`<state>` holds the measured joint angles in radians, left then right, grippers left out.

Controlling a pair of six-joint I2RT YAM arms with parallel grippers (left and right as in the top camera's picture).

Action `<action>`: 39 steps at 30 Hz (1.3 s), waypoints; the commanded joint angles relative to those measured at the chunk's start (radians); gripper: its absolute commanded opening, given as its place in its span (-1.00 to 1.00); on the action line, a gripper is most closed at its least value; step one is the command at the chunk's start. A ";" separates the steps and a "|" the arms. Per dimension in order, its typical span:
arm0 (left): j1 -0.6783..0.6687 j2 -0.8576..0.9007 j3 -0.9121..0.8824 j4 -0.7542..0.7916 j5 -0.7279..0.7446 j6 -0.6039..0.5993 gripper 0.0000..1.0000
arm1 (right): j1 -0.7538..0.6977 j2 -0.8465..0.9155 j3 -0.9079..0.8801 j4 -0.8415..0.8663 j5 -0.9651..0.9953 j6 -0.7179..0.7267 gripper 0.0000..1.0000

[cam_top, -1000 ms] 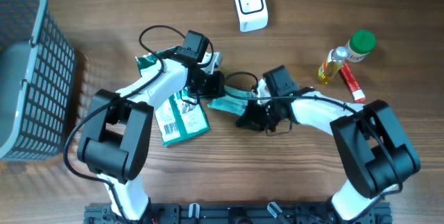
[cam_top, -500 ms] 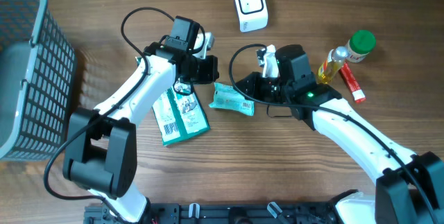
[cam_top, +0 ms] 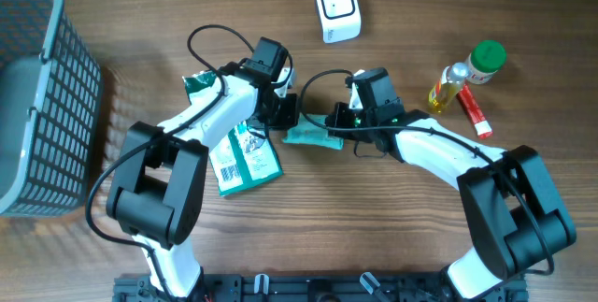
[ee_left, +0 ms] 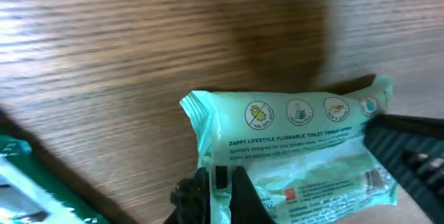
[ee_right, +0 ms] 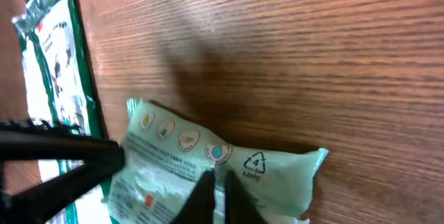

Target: Scan the item barcode

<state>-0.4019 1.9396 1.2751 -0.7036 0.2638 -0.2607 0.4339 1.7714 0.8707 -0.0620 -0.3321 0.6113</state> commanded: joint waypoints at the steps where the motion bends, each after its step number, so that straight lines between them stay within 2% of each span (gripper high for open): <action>1: 0.059 -0.053 0.082 -0.054 -0.052 -0.008 -0.92 | -0.003 -0.067 0.070 -0.032 -0.045 -0.094 -0.65; 4: 0.098 -0.112 0.133 -0.109 0.073 -0.009 -0.92 | -0.011 -0.179 0.163 -0.202 -0.014 -0.172 -0.40; 9: 0.083 -0.107 0.131 -0.248 0.106 -0.016 -0.92 | -0.011 -0.150 0.164 -0.304 0.133 -0.154 -0.33; 13: 0.069 -0.107 0.131 -0.275 0.043 -0.061 -0.92 | -0.009 -0.032 0.149 -0.384 0.129 -0.013 -0.33; 15: 0.069 -0.107 0.131 -0.273 0.010 -0.070 -0.92 | 0.009 0.020 0.149 -0.428 0.103 0.021 -0.34; 17: 0.069 -0.107 0.131 -0.274 -0.023 -0.088 -0.92 | 0.038 0.040 0.149 -0.440 -0.003 0.021 -0.34; 20: 0.069 -0.107 0.131 -0.270 -0.060 -0.089 -0.92 | 0.082 0.039 0.149 -0.460 -0.137 0.053 -0.26; 25: 0.069 -0.107 0.131 -0.253 -0.061 -0.109 -0.92 | 0.129 -0.016 0.187 -0.509 -0.219 0.005 -0.17; 29: 0.069 -0.107 0.131 -0.239 -0.071 -0.171 -0.92 | 0.124 -0.140 0.303 -0.575 -0.032 -0.138 -0.11; 32: 0.062 -0.107 0.131 -0.220 -0.072 -0.218 -0.92 | 0.090 -0.163 0.315 -0.563 0.181 -0.148 -0.14; 35: 0.042 -0.105 0.131 -0.210 -0.072 -0.220 -0.92 | 0.050 -0.111 0.310 -0.538 0.177 -0.204 -0.16; 36: 0.035 -0.103 0.131 -0.209 -0.076 -0.220 -0.92 | 0.040 -0.078 0.309 -0.522 0.189 -0.218 -0.06; 39: 0.021 -0.088 0.116 -0.194 -0.135 -0.253 -0.92 | 0.034 0.038 0.307 -0.475 0.158 -0.219 -0.03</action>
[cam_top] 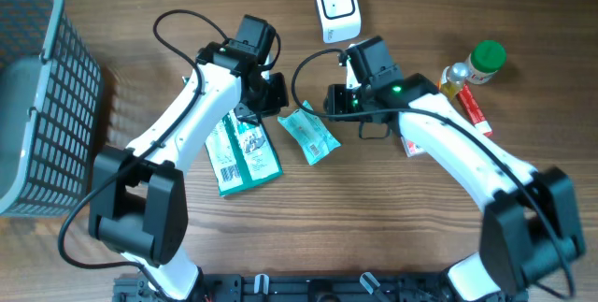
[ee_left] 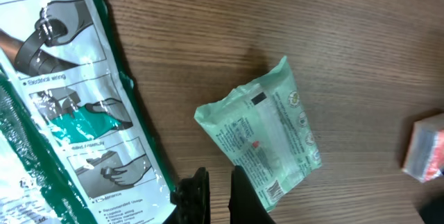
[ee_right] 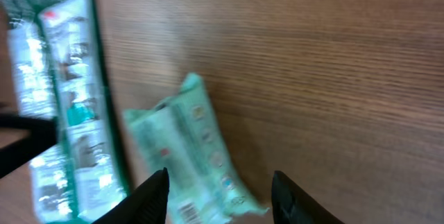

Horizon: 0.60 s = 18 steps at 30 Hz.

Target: Scan the item barcode

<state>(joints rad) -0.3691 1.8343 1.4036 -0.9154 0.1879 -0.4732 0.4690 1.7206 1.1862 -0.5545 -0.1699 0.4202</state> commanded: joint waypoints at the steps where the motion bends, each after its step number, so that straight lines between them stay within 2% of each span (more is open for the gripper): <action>1: -0.011 0.021 -0.021 0.024 -0.060 -0.040 -0.92 | -0.001 0.121 -0.008 0.013 -0.062 -0.028 -0.04; 6: -0.008 0.027 -0.027 0.028 -0.079 -0.032 -0.92 | 0.011 0.165 -0.018 -0.101 -0.214 0.008 -0.03; 11: -0.008 0.027 -0.027 0.035 -0.085 -0.032 -0.92 | 0.058 0.159 -0.013 -0.114 -0.400 0.000 0.00; 15: -0.008 0.027 -0.027 0.025 -0.085 -0.032 -0.91 | 0.035 0.105 0.014 -0.091 -0.139 -0.054 0.01; 17: -0.008 0.027 -0.027 0.026 -0.085 -0.032 -0.77 | 0.013 0.102 0.013 -0.051 -0.077 -0.078 -0.05; 18: -0.008 0.027 -0.027 0.025 -0.085 -0.032 -0.80 | 0.003 0.109 0.008 -0.037 -0.061 -0.078 -0.07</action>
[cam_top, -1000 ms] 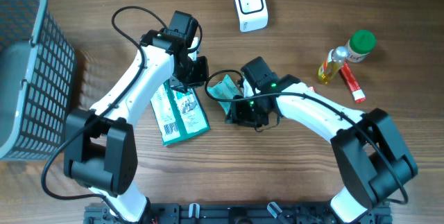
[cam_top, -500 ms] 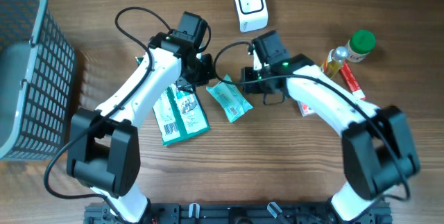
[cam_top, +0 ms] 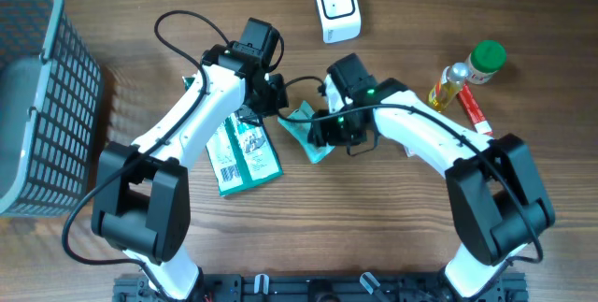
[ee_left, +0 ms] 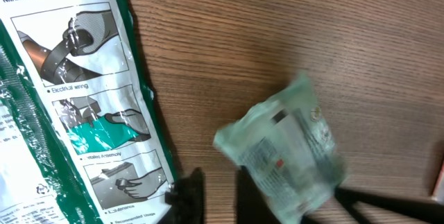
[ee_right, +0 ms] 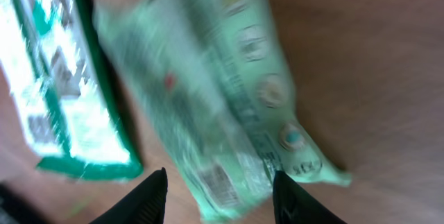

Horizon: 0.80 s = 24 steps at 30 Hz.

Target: Scan the item barcode

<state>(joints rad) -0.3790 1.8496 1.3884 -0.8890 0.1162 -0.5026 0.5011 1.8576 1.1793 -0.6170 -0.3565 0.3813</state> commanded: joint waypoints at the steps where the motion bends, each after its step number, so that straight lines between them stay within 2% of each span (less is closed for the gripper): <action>1: 0.002 0.011 -0.012 -0.001 -0.013 -0.003 -0.92 | -0.034 -0.022 0.007 0.045 0.124 -0.040 -0.09; 6: -0.002 0.011 -0.012 0.002 0.043 -0.004 -0.92 | -0.033 -0.002 -0.002 0.059 0.067 -0.023 -0.09; 9: 0.004 0.011 -0.012 0.002 0.042 -0.003 -0.92 | -0.029 -0.002 -0.016 -0.027 0.048 0.094 -0.08; 13: 0.013 0.011 -0.012 0.002 0.038 -0.003 -0.92 | 0.027 -0.002 -0.100 0.026 0.037 0.177 0.00; 17: 0.013 0.011 -0.012 0.000 0.038 -0.003 -0.92 | 0.153 -0.003 -0.165 0.121 -0.170 0.278 0.02; 20: 0.013 0.011 -0.012 -0.001 0.038 -0.003 -0.92 | 0.208 -0.038 -0.140 0.154 -0.170 0.274 0.02; 24: 0.010 0.012 -0.013 -0.010 0.039 -0.003 -0.92 | 0.145 -0.163 -0.084 0.070 -0.087 0.216 0.01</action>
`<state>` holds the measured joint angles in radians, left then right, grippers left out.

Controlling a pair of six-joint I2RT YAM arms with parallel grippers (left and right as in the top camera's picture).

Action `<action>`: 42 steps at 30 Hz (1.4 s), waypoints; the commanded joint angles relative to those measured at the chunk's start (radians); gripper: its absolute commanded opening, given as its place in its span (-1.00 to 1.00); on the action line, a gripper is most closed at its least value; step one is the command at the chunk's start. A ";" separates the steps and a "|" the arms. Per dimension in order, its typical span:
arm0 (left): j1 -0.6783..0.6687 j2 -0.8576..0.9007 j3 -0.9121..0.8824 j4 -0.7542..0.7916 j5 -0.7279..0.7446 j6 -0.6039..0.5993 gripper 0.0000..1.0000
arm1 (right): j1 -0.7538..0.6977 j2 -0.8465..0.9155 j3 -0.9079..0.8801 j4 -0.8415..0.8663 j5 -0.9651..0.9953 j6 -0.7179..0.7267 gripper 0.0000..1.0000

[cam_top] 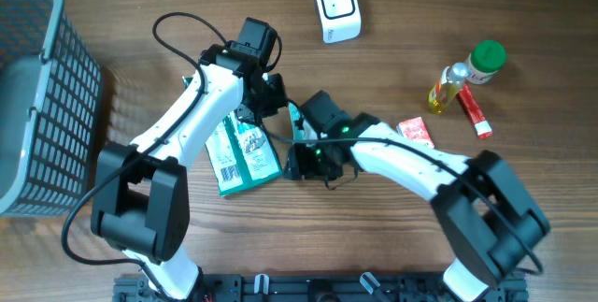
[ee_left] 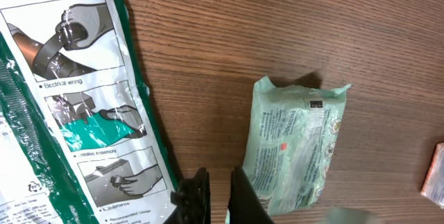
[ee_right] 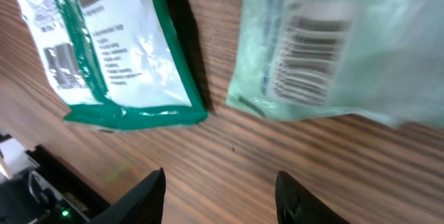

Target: Scan the item barcode

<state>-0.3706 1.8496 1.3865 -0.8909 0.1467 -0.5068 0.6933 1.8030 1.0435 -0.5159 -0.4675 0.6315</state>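
Note:
A mint-green wipes pack (ee_left: 295, 148) lies flat on the wooden table, its barcode (ee_right: 305, 64) facing up in the right wrist view. In the overhead view my right arm covers most of it. My right gripper (ee_right: 222, 200) is wide open and holds nothing. It hovers low over bare wood just past the pack's barcode end, beside the gloves pack. My left gripper (ee_left: 220, 196) is shut and empty, between the gloves pack and the wipes pack. The white scanner (cam_top: 337, 7) stands at the back.
A green-and-white gloves pack (ee_left: 69, 92) lies left of the wipes pack. A grey basket (cam_top: 37, 96) stands at the far left. At the right are a green-capped bottle (cam_top: 465, 76), a red tube (cam_top: 474, 112) and a small red-and-white box (cam_top: 414, 131).
My open right gripper has moved from over the wipes pack down and left to the wood by its barcode end. The pack has turned and now lies still. The left gripper barely moved.
First both grippers were shut on opposite ends of the wipes pack. Then both had let go and drawn back, the pack lying tilted on the table. After that my open right gripper was over the pack, and now it is past its barcode end.

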 commanded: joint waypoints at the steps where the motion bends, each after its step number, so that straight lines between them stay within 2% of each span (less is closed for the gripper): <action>1: 0.000 0.012 -0.016 -0.009 0.009 0.000 -0.92 | -0.066 -0.140 0.055 -0.053 0.032 -0.042 0.01; 4: -0.001 0.015 -0.031 -0.007 0.023 -0.023 -0.92 | -0.151 -0.228 0.056 -0.071 0.144 -0.076 0.01; 9: -0.031 0.052 -0.031 0.020 0.043 -0.026 -0.92 | -0.257 -0.178 0.056 -0.013 0.180 -0.188 0.00; 14: -0.058 0.089 -0.031 0.051 0.043 -0.030 -0.92 | -0.261 -0.064 0.056 0.077 0.181 -0.187 -0.02; 18: -0.060 0.120 -0.031 0.058 0.043 -0.030 -0.92 | -0.261 0.026 0.056 0.142 0.108 -0.187 -0.07; 30: -0.048 0.145 -0.023 0.109 0.045 -0.029 -0.92 | -0.261 0.059 0.043 0.198 0.069 -0.187 -0.07; 34: -0.017 0.122 -0.018 0.108 0.142 -0.018 -0.92 | -0.261 0.059 0.043 0.202 0.066 -0.187 -0.07; 38: -0.008 0.117 -0.011 0.113 0.170 -0.002 -0.92 | -0.261 0.060 0.043 0.200 0.066 -0.185 -0.07; 40: 0.012 0.117 -0.005 0.114 0.309 0.029 -0.92 | -0.261 0.060 0.043 0.192 0.066 -0.184 -0.07; 42: 0.013 0.117 -0.008 0.084 0.319 0.035 -0.92 | -0.261 0.068 0.043 0.187 0.066 -0.183 -0.07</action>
<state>-0.3706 1.9972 1.3643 -0.7811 0.3763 -0.5060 0.4328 1.8359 1.0843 -0.3256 -0.3851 0.4580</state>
